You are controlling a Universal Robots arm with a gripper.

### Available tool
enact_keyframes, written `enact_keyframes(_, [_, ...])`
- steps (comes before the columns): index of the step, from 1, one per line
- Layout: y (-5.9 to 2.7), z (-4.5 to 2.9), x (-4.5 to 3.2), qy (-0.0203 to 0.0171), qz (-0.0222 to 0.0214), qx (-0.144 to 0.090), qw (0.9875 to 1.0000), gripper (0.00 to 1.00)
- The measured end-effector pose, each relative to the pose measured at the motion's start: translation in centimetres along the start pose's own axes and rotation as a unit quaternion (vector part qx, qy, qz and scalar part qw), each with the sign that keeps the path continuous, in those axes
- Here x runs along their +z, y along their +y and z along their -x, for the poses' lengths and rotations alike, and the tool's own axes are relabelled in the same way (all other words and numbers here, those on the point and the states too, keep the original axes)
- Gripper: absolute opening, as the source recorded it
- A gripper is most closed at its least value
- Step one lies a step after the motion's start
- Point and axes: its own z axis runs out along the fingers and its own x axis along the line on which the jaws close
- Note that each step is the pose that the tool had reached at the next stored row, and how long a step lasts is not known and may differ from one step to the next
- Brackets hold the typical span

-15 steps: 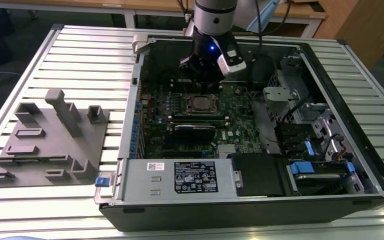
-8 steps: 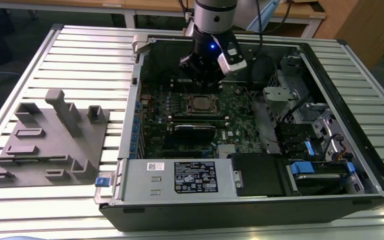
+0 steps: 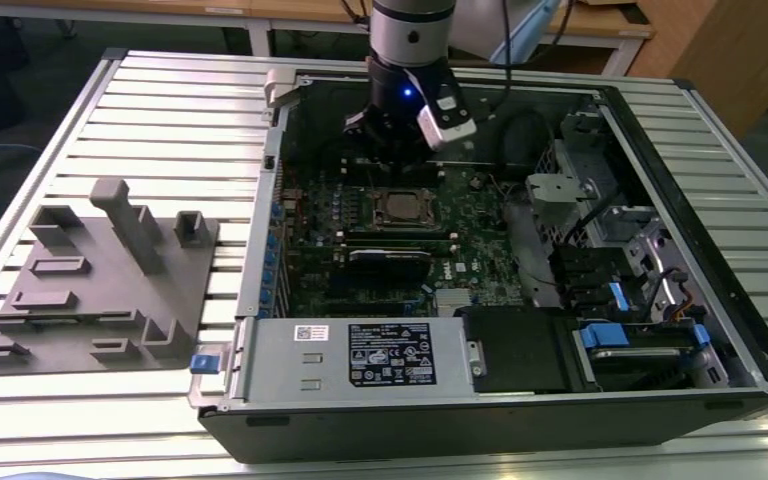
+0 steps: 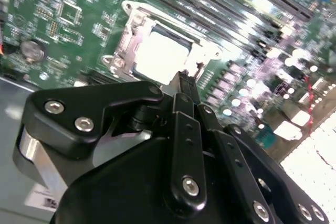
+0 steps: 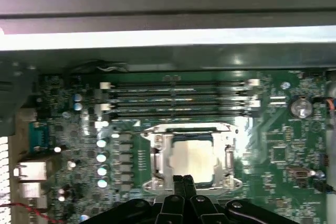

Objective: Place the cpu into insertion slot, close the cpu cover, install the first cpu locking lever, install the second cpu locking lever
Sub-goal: 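Install the first cpu locking lever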

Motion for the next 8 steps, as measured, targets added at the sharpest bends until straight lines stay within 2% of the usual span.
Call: enact_keyframes(8, [-0.11,-2.48,-0.05,-0.0044,0.0002,0.000,1.0000,0.10])
